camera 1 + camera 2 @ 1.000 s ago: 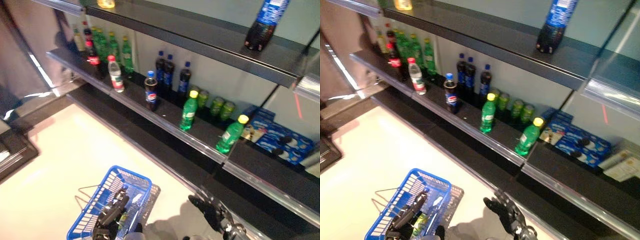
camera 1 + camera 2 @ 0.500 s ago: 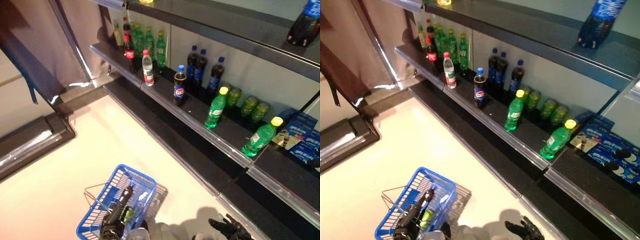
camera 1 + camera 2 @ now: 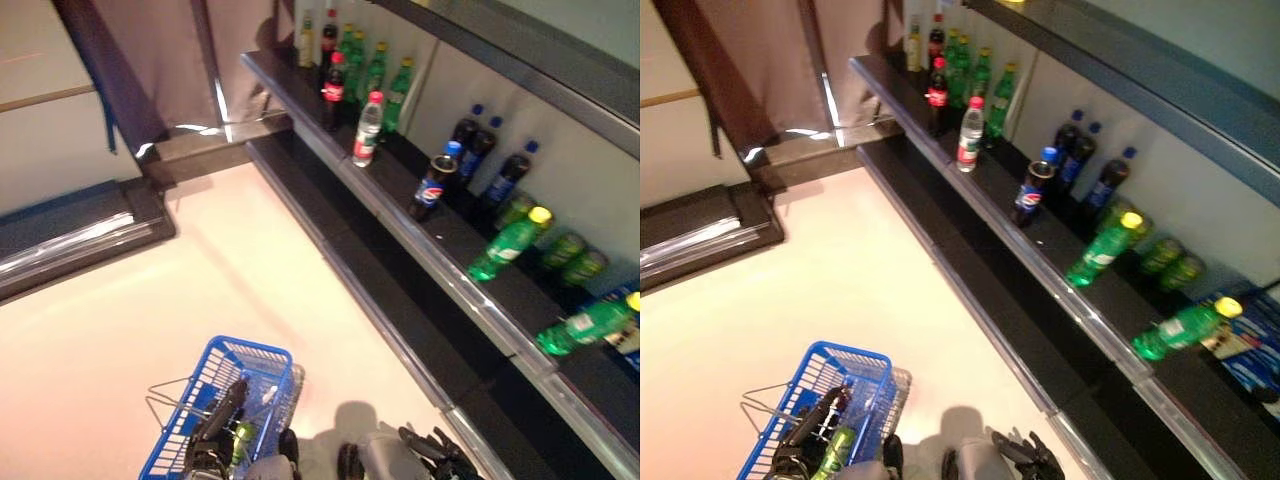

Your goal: Pick up the drink and place into the basket.

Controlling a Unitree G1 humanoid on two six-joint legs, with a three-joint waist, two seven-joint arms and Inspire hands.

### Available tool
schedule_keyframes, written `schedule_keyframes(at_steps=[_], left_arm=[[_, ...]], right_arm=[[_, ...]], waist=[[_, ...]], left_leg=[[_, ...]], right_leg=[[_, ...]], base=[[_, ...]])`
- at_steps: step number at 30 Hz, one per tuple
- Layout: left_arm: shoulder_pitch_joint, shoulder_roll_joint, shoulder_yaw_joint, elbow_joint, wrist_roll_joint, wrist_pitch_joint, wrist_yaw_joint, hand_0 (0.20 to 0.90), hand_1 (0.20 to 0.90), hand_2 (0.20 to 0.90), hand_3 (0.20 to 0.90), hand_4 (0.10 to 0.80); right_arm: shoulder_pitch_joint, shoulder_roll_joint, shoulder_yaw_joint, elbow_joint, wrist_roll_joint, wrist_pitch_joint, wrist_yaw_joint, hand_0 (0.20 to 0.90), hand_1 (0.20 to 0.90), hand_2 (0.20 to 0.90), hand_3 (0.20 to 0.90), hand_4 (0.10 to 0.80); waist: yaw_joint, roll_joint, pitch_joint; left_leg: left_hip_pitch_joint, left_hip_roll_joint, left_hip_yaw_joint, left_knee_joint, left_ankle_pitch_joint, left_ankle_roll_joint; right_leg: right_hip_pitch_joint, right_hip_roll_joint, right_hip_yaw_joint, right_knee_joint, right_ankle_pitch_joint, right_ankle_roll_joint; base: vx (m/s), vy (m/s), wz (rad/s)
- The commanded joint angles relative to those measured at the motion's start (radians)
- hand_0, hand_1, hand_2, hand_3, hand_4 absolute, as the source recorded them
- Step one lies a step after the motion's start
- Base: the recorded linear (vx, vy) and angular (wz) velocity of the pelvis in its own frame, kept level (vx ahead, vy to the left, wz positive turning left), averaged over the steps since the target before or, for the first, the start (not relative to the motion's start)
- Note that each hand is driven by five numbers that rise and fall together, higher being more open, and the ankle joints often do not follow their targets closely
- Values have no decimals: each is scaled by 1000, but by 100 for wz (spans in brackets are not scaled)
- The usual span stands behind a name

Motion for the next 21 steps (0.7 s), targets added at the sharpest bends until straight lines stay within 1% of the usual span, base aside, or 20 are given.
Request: schedule_keyframes(at_steps=[1,2,3,4,5,7,8,9,10,11,12,13,14,15,16,17,18,19,20,21], left_arm=[[-112,44,-27,-188,119,-115,-211,300,300,300,200,100],[-103,46,-34,-179,128,-112,-241,300,300,300,200,100],[-94,46,-39,-177,131,-113,-255,300,300,300,200,100],[-79,46,-46,-176,131,-110,-269,300,300,300,200,100],[-66,45,-56,-172,126,-105,-277,300,300,300,200,100],[-54,29,-60,-159,122,-102,-285,300,300,300,200,100],[-51,21,-69,-152,115,-104,-290,300,300,300,200,100],[-49,15,-73,-148,118,-105,-292,300,300,300,200,100],[-49,15,-73,-148,118,-105,-292,300,300,300,200,100],[-50,7,-71,-142,113,-106,-290,300,300,300,200,100],[-52,2,-70,-141,105,-107,-292,300,300,300,200,100],[-55,-5,-73,-147,95,-116,-294,300,300,300,200,100],[-54,-10,-72,-155,97,-125,-285,300,300,300,200,100],[-55,-12,-69,-169,86,-127,-276,300,300,300,200,100],[-57,-8,-65,-179,73,-128,-275,300,300,300,200,100],[-58,-5,-63,-182,68,-129,-277,300,300,300,200,100],[-64,6,-56,-199,51,-136,-281,300,300,300,200,100],[-64,6,-56,-199,51,-136,-281,300,300,300,200,100],[-66,10,-41,-214,29,-145,-286,300,300,300,200,100],[-66,12,-28,-214,15,-141,-289,300,300,300,200,100]], right_arm=[[29,-42,-33,24,68,-48,0,900,900,900,900,800],[37,-41,-45,31,75,-49,1,900,900,900,900,800],[43,-40,-52,33,82,-46,2,900,900,900,900,800],[50,-38,-63,39,91,-42,4,900,900,900,900,800],[54,-41,-79,54,113,-36,10,900,900,900,900,800],[56,-45,-98,84,120,-35,19,900,900,900,900,800],[52,-54,-100,101,117,-39,24,900,900,900,900,800],[51,-57,-99,104,110,-39,19,900,900,900,900,800],[51,-57,-99,104,110,-39,19,900,900,900,900,800],[47,-59,-97,91,97,-24,-6,900,900,900,900,800],[46,-60,-94,82,88,-21,-15,900,900,900,900,800],[46,-69,-80,71,63,-33,-7,900,900,900,900,800],[45,-75,-70,59,37,-40,-2,900,900,900,900,800],[43,-83,-53,37,-5,-43,-7,900,900,900,900,800],[38,-93,-39,21,-21,-42,-10,900,900,900,900,800],[35,-98,-34,17,-21,-41,-10,900,900,900,900,800],[12,-117,-23,19,-14,-41,11,900,900,900,900,800],[12,-117,-23,19,-14,-41,11,900,900,900,900,800],[-27,-129,-23,18,-12,-26,22,900,900,900,900,800],[-45,-132,-24,23,-21,-15,23,900,900,900,900,800]], waist=[[-29,-56,-59],[-36,-61,-61],[-37,-62,-63],[-34,-51,-67],[-38,-62,-71],[-34,-35,-93],[-42,-31,-111],[-49,-20,-127],[-49,-20,-127],[-62,-5,-149],[-64,-6,-157],[-56,-20,-163],[-42,-30,-161],[-21,-42,-150],[-3,-51,-136],[6,-54,-129],[35,-67,-103],[35,-67,-103],[64,-66,-89],[73,-61,-85]], left_leg=[[106,-77,96,125,-190,-39],[132,-84,86,150,-231,-33],[149,-86,81,164,-253,-30],[174,-79,68,179,-292,-25],[186,-92,68,198,-306,-15],[218,-81,55,217,-345,-18],[228,-76,66,251,-300,-38],[236,-62,67,282,-253,-62],[236,-62,67,282,-253,-62],[241,-31,62,395,-124,-120],[228,-25,57,481,-58,-147],[160,-31,54,664,17,-179],[88,-35,55,757,57,-187],[-17,-31,43,804,71,-177],[-90,-18,29,812,54,-162],[-114,-12,25,813,43,-156],[-202,-10,3,783,0,-124],[-202,-10,3,783,0,-124],[-213,-7,-32,629,-10,-105],[-182,20,-30,519,-22,-101]], right_leg=[[-35,-40,-39,-293,410,100],[-51,-54,-65,-333,445,112],[-56,-62,-86,-342,454,115],[-55,-56,-98,-339,449,123],[-66,-72,-117,-309,454,112],[-36,-45,-135,-293,419,96],[-30,-38,-154,-268,391,60],[-24,-19,-156,-251,366,38],[-24,-19,-156,-251,366,38],[-16,18,-150,-225,322,-1],[0,29,-149,-224,306,-19],[41,30,-152,-234,281,-46],[75,29,-153,-242,265,-57],[104,28,-137,-238,243,-65],[120,26,-112,-229,233,-66],[126,25,-101,-227,232,-66],[159,22,-39,-225,224,-60],[159,22,-39,-225,224,-60],[197,34,41,-228,209,-51],[216,44,72,-229,195,-44]], base=[[521,-20,37],[495,-35,40],[637,-34,43],[632,-74,38],[700,-58,25],[570,-72,18],[449,-99,12],[265,-74,7],[344,-103,13],[291,-119,28],[498,-215,47],[426,-196,31],[452,-175,-8],[323,-87,-42],[243,-38,-57],[199,-2,-77],[121,6,-61],[278,76,-97],[323,137,-97],[540,261,-137]])
